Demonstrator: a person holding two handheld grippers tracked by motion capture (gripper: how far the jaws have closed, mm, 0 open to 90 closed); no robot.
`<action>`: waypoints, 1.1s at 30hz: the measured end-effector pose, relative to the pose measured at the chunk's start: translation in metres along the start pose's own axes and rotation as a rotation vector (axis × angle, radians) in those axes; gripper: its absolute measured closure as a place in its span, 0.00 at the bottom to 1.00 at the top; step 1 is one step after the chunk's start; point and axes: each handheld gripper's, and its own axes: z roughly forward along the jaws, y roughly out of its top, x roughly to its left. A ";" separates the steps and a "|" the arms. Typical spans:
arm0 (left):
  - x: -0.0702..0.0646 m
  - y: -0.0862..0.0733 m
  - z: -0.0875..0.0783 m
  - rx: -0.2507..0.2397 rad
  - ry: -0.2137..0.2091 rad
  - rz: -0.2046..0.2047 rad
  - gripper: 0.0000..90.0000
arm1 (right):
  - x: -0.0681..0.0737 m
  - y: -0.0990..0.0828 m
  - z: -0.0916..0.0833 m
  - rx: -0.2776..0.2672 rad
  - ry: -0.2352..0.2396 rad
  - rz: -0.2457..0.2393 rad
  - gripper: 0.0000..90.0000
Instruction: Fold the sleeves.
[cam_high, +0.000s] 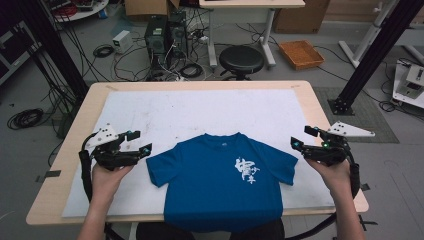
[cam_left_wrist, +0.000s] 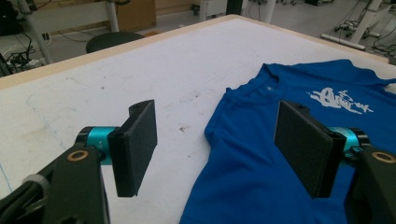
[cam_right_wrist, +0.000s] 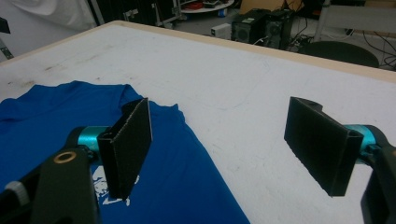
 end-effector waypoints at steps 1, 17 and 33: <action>0.001 -0.002 0.000 0.003 0.003 -0.004 0.34 | 0.000 0.000 0.000 -0.001 -0.002 0.000 0.25; 0.021 -0.035 0.009 0.184 0.019 -0.106 0.56 | -0.002 0.000 -0.001 -0.010 -0.015 0.010 0.26; 0.020 -0.050 0.034 0.371 0.068 -0.110 0.80 | -0.002 0.000 -0.004 -0.016 -0.021 0.012 0.27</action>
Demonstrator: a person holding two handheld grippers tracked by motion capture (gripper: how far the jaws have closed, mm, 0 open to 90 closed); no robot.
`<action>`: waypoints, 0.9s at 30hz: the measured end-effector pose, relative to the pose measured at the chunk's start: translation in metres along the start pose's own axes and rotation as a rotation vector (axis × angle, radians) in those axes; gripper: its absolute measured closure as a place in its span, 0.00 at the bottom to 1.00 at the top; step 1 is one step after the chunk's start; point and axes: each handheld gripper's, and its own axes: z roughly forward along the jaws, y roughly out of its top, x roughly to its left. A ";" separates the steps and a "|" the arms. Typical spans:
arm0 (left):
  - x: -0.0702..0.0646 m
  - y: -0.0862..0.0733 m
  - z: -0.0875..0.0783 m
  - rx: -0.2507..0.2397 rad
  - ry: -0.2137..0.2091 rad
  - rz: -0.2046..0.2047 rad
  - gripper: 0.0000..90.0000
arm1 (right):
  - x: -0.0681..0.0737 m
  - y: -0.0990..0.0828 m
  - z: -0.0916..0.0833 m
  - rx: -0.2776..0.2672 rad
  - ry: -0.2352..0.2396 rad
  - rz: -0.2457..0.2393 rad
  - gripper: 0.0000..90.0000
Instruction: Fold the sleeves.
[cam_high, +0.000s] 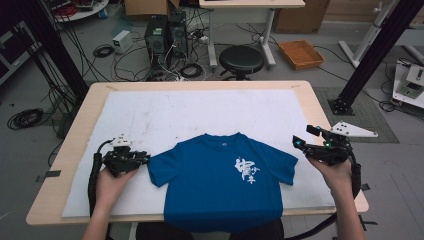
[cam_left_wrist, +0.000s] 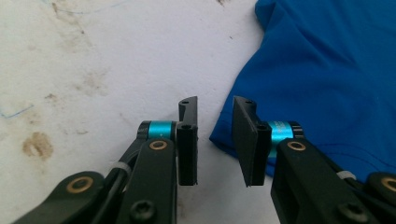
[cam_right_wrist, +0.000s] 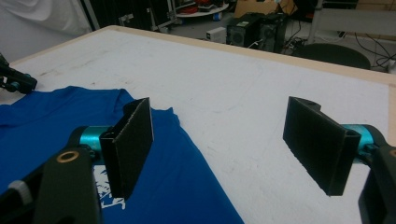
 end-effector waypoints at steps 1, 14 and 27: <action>-0.001 0.000 0.001 0.005 0.007 0.006 0.80 | 0.000 0.000 0.000 -0.001 -0.001 -0.001 0.27; -0.015 0.016 -0.012 -0.097 -0.097 -0.039 0.98 | 0.000 0.002 -0.003 -0.020 -0.004 -0.001 0.28; -0.077 0.065 -0.005 -0.174 -0.250 -0.153 0.98 | 0.001 0.007 -0.012 -0.042 -0.012 -0.007 0.28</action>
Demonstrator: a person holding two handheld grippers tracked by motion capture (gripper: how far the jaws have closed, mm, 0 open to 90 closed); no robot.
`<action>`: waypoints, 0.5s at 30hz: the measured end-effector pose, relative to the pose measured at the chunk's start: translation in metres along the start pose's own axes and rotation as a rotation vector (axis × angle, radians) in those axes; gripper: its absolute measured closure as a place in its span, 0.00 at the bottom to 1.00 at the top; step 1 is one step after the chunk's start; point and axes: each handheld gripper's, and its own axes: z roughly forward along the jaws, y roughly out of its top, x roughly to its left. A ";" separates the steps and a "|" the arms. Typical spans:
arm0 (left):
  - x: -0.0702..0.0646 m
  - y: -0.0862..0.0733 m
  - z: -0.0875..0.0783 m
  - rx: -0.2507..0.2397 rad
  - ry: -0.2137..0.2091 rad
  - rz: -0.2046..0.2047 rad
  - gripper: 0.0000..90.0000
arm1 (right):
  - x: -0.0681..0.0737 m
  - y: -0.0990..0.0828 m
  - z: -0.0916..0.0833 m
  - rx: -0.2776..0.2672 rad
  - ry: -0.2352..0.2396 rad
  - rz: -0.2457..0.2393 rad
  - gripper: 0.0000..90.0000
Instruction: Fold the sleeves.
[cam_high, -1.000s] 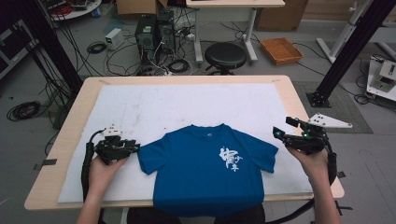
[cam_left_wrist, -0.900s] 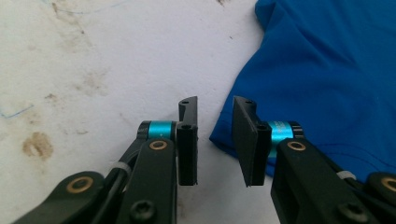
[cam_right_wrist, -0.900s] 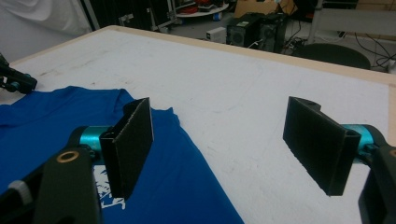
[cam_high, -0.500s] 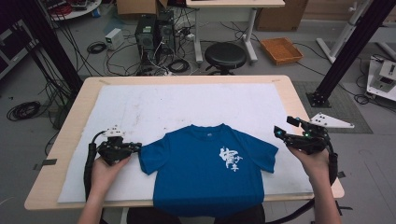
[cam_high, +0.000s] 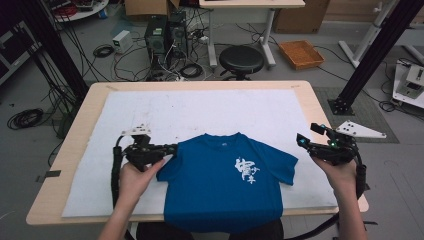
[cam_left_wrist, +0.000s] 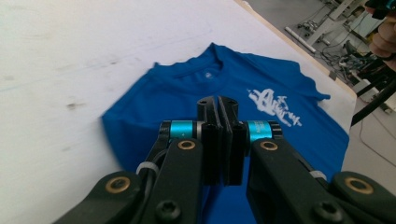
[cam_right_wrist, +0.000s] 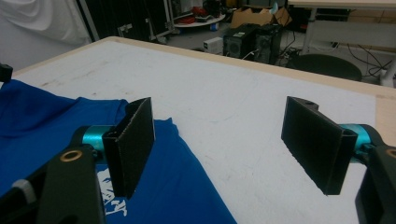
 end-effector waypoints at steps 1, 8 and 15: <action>-0.007 0.002 0.015 0.004 -0.013 -0.021 0.98 | 0.000 0.000 0.000 0.002 -0.002 0.002 0.28; -0.022 0.004 0.058 0.039 -0.037 -0.066 0.98 | -0.001 -0.001 -0.002 0.005 -0.012 -0.001 0.28; -0.022 0.005 0.073 -0.055 0.003 0.004 0.72 | -0.006 -0.005 -0.003 0.018 -0.029 0.013 0.29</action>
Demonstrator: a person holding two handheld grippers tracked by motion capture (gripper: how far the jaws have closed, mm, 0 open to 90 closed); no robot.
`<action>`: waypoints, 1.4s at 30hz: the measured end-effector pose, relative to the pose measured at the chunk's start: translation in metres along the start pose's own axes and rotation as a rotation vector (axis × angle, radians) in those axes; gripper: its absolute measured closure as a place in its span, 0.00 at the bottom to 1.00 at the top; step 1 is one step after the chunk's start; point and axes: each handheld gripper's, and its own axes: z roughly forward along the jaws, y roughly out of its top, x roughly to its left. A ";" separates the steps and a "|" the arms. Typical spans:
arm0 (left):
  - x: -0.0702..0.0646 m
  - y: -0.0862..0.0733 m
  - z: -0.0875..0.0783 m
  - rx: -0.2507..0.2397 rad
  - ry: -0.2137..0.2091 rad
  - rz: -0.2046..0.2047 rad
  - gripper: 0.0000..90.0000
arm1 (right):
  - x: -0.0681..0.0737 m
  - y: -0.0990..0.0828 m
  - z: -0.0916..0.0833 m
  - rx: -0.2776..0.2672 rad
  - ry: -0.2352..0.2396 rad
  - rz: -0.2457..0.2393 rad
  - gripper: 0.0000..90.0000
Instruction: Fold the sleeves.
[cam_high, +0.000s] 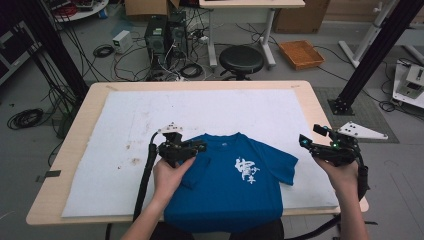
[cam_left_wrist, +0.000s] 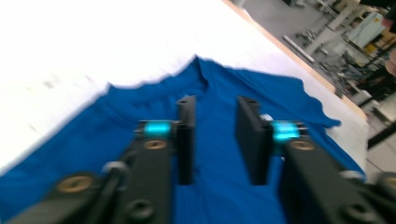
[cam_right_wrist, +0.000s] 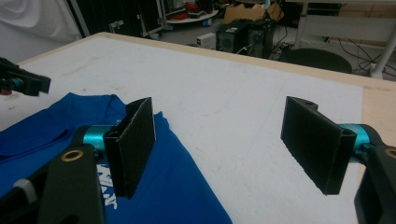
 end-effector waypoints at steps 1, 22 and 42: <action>0.000 0.000 0.000 0.000 0.000 0.000 0.68 | 0.000 0.000 0.000 0.000 0.000 0.000 0.29; 0.058 -0.029 -0.114 -0.159 0.165 0.183 0.52 | -0.026 -0.063 0.035 0.328 0.008 0.129 0.71; 0.057 -0.030 -0.108 -0.130 0.158 0.181 0.52 | -0.023 -0.057 0.033 0.328 0.043 0.131 0.99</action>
